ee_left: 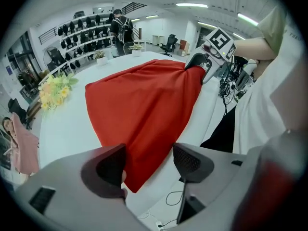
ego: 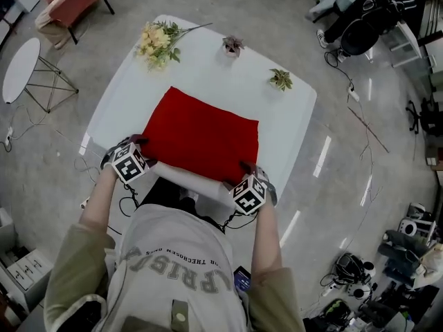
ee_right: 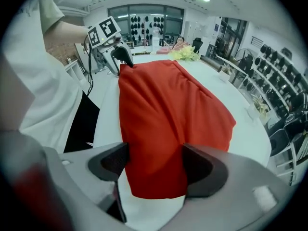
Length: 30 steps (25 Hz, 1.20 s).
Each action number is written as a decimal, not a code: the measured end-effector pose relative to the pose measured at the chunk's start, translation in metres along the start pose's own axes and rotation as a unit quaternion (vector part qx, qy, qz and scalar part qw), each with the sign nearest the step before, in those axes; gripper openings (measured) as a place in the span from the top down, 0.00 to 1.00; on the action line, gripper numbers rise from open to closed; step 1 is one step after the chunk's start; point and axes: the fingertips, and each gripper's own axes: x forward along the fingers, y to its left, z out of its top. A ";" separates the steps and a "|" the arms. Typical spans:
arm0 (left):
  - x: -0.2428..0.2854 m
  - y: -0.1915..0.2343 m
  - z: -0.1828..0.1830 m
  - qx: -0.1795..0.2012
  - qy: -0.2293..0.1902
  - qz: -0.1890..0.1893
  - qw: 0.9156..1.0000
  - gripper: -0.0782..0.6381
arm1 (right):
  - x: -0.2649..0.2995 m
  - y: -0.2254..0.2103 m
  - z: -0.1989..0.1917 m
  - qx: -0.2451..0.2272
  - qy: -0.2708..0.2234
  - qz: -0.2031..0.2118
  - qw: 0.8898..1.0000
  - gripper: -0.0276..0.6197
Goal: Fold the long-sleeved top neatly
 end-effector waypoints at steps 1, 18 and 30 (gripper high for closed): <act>-0.004 -0.002 0.003 -0.001 -0.007 0.010 1.000 0.48 | -0.006 0.000 0.002 0.000 -0.012 -0.009 1.000 0.40; -0.001 -0.043 -0.017 0.016 0.002 0.008 1.000 0.48 | -0.026 0.048 -0.034 -0.068 0.042 -0.048 0.996 0.40; -0.103 -0.016 0.064 -0.175 -0.261 0.123 0.941 0.48 | -0.168 -0.025 0.054 0.247 -0.394 -0.233 0.854 0.40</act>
